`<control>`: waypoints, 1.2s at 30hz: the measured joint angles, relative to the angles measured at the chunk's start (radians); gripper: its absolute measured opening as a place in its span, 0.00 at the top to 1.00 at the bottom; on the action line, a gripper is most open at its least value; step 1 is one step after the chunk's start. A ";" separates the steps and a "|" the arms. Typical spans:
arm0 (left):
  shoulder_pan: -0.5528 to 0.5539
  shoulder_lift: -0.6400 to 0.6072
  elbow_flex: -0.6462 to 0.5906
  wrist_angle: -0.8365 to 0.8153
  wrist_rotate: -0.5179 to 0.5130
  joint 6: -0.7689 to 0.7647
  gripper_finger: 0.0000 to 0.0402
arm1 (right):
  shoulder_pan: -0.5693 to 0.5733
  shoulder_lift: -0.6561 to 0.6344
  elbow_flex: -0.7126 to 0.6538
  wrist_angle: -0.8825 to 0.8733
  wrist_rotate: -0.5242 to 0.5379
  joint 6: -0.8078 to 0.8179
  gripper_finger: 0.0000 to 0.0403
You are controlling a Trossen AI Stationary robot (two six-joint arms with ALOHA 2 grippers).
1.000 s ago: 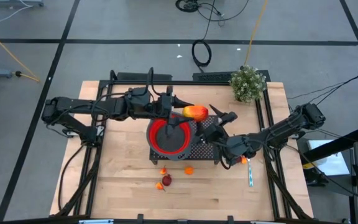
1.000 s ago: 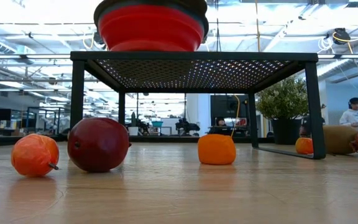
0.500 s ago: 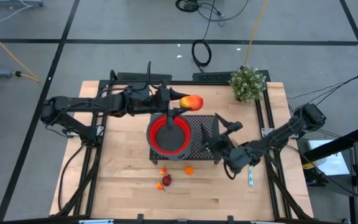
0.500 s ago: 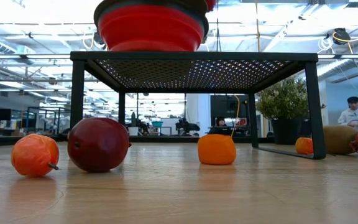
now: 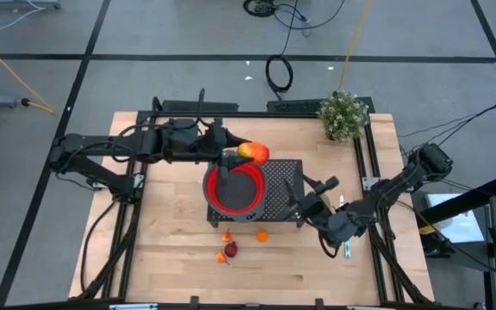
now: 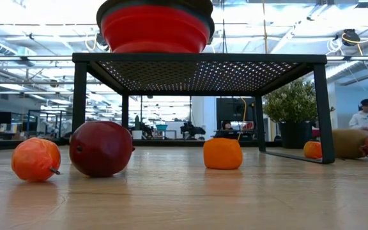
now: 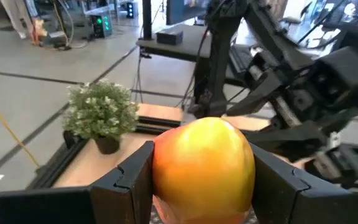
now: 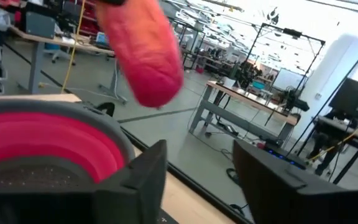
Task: Pick & Place Fruit
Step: Put the mango into the red colander on the shelf
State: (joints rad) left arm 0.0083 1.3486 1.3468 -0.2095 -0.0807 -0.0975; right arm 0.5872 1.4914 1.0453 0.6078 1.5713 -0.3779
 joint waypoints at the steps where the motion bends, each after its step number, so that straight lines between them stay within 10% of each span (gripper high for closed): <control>1: -0.006 -0.010 0.000 -0.027 0.000 -0.018 0.52 | 0.002 0.000 -0.002 0.013 0.000 0.000 0.63; 12: -0.049 -0.068 -0.001 -0.224 0.004 -0.258 0.52 | 0.008 0.000 -0.018 0.093 0.000 -0.004 0.98; 27: -0.049 -0.081 0.000 -0.274 0.167 -0.603 0.52 | 0.034 -0.200 -0.180 0.091 -0.007 -0.053 1.00; 36: -0.020 -0.079 -0.001 -0.275 0.166 -0.772 0.52 | 0.077 -0.499 -0.426 0.091 -0.345 0.032 1.00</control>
State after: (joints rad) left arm -0.0120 1.2694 1.3460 -0.4844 0.0854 -0.8699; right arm 0.6638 0.9925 0.6188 0.6991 1.2260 -0.3454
